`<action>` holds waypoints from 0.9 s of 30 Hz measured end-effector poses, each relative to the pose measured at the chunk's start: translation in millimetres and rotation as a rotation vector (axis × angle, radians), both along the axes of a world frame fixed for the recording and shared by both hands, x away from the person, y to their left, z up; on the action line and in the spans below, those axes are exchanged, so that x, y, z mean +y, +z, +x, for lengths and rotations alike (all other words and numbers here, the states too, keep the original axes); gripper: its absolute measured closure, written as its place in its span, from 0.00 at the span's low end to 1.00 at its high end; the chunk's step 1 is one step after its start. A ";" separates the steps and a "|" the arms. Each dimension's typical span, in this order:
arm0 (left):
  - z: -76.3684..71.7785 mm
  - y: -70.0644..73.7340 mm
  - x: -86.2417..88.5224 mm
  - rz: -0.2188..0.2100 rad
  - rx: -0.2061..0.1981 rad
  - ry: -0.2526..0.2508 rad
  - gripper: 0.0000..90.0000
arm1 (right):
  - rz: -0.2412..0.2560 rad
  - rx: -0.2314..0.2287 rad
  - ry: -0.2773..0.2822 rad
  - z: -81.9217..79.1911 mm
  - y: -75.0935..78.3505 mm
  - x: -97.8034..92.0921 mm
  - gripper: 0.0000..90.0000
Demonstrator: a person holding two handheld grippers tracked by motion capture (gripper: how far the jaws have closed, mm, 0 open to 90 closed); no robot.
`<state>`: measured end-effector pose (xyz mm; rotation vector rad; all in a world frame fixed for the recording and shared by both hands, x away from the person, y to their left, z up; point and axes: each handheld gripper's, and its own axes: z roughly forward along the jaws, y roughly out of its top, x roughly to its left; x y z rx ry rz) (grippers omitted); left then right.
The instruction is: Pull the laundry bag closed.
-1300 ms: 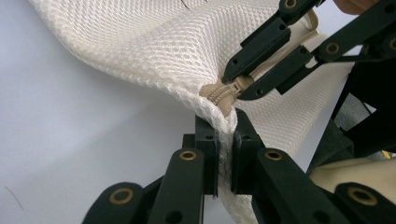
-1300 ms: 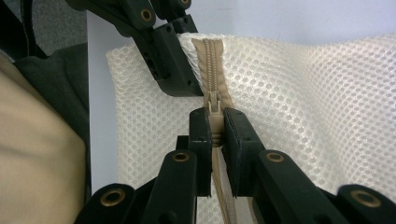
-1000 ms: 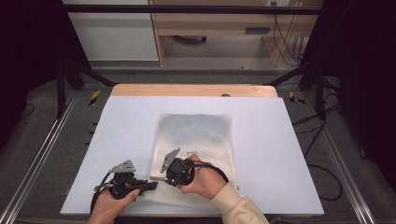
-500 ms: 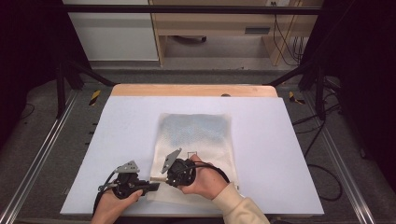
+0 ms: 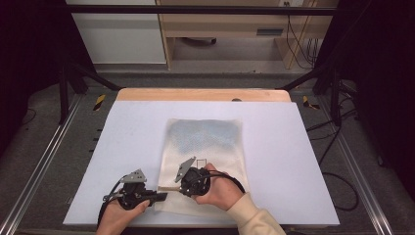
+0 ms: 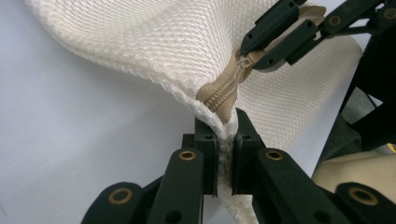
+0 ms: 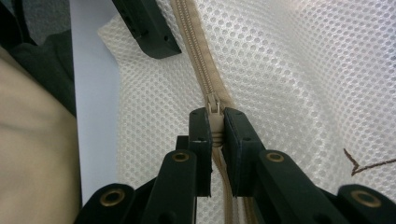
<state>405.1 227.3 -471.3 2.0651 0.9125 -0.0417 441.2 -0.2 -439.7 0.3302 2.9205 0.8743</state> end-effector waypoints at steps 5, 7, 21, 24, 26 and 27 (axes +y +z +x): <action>-1.5 -0.4 -2.5 0.013 -0.007 -0.010 0.93 | 0.006 0.005 -0.013 -2.2 -2.1 -5.0 0.91; -1.8 -0.2 -1.9 0.011 -0.009 -0.007 0.93 | 0.009 0.005 -0.018 -2.4 -2.3 -7.1 0.91; -2.7 0.0 -3.1 0.017 -0.025 -0.007 0.93 | 0.023 -0.008 -0.053 -5.8 -1.7 -26.0 0.91; -3.0 -0.3 -3.4 0.010 -0.019 -0.012 0.93 | 0.030 -0.008 -0.053 -6.3 -2.4 -27.8 0.91; -2.4 -1.3 -2.7 0.004 -0.010 -0.013 0.93 | 0.025 -0.010 -0.055 -6.8 -2.5 -28.4 0.91; -2.5 -1.2 -2.9 0.009 -0.013 -0.013 0.93 | 0.032 -0.008 -0.054 -7.0 -3.0 -28.7 0.91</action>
